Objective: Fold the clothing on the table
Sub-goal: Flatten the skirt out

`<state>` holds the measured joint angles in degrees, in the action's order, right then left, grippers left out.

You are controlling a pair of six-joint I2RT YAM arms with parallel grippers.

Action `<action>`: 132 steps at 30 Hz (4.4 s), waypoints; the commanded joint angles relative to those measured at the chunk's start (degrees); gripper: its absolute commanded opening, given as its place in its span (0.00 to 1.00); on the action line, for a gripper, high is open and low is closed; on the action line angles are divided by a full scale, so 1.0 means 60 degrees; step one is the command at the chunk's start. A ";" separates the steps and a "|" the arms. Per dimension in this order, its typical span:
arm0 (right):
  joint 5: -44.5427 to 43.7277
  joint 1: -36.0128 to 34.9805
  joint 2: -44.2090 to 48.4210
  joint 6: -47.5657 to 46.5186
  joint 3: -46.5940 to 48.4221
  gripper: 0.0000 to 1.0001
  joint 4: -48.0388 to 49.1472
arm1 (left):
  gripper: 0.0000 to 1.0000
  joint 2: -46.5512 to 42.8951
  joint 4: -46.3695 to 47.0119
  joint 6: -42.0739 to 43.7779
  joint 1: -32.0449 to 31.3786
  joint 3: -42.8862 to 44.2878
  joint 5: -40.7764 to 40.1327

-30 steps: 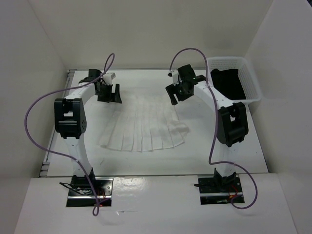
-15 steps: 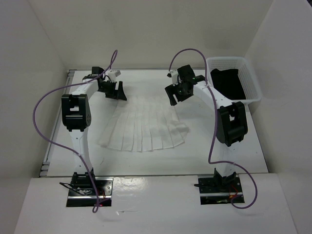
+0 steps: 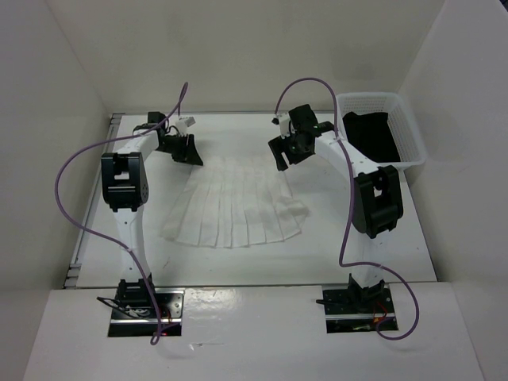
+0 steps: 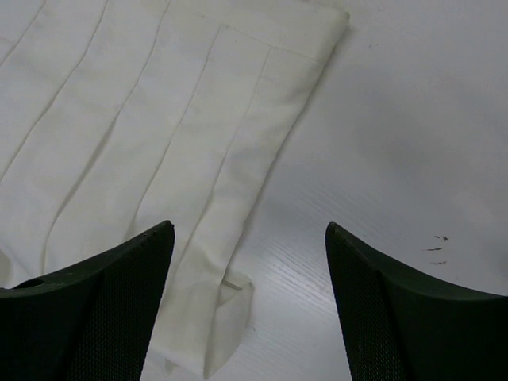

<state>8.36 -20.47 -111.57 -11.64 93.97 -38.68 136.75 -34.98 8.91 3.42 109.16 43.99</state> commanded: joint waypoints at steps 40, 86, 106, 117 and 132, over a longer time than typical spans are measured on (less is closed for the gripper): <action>0.5403 0.1991 -0.4431 -0.0301 0.3086 0.66 -0.0262 | 0.14 -0.0687 -0.0761 0.0640 -0.0013 -0.1436 -0.0359; 0.0141 0.1419 -0.2034 0.1410 0.4115 0.00 -0.0089 | 0.00 -0.2793 -0.0383 -0.0995 -0.0525 -0.0336 -0.2582; 0.2598 0.2034 0.5028 -0.0505 0.1317 0.00 -0.1638 | 0.00 -0.8813 -0.2619 0.0651 -0.1083 -0.0191 -0.2777; 0.6341 0.2503 0.6466 -0.3406 0.1140 0.00 -0.4409 | 0.00 -1.0589 -0.4422 0.2088 -0.1376 -0.0849 -0.0918; 0.5215 0.2503 0.2777 -0.1693 -0.0911 0.00 -0.0617 | 0.00 -0.5979 -0.1406 0.1724 -0.1376 -0.3211 -0.1179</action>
<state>44.62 -6.50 -92.09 -24.45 88.77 -51.24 96.88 -48.99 19.09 -5.80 87.99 39.35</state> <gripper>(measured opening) 0.051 0.009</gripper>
